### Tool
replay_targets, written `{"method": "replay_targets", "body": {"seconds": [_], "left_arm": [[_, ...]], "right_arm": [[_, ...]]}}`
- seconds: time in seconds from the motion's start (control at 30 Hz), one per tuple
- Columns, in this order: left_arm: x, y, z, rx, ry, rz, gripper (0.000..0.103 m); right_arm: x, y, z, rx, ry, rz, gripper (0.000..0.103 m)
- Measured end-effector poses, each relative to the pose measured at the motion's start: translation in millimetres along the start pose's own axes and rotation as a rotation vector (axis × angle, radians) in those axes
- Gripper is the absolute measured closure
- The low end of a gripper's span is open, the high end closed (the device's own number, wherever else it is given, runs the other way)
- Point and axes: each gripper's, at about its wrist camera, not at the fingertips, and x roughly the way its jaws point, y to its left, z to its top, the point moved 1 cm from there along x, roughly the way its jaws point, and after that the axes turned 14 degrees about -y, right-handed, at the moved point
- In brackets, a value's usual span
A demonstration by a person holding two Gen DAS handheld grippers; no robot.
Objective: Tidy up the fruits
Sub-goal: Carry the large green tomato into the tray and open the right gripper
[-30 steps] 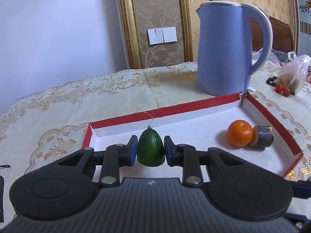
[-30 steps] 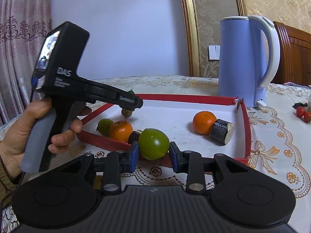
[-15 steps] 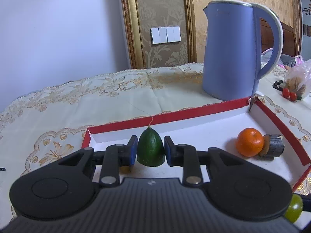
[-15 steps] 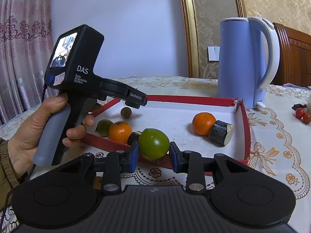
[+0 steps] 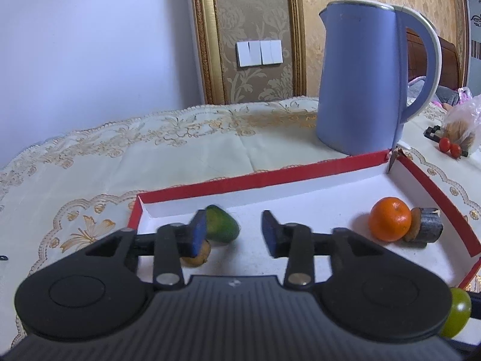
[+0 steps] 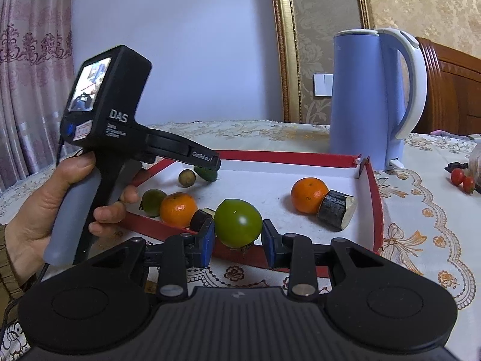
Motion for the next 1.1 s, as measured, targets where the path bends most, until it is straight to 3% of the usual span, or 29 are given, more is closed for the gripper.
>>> {"method": "replay_targets", "body": {"seconds": [0.5, 1.1], "left_arm": [[-11, 4, 3, 0.003, -0.033, 0.038, 0.053], [-16, 9, 5, -0.003, -0.051, 0.054, 0.051]], "right_arm": [[12, 2, 7, -0.015, -0.006, -0.062, 0.071], [46, 8, 39, -0.109, 0.007, -0.123, 0.071]]}}
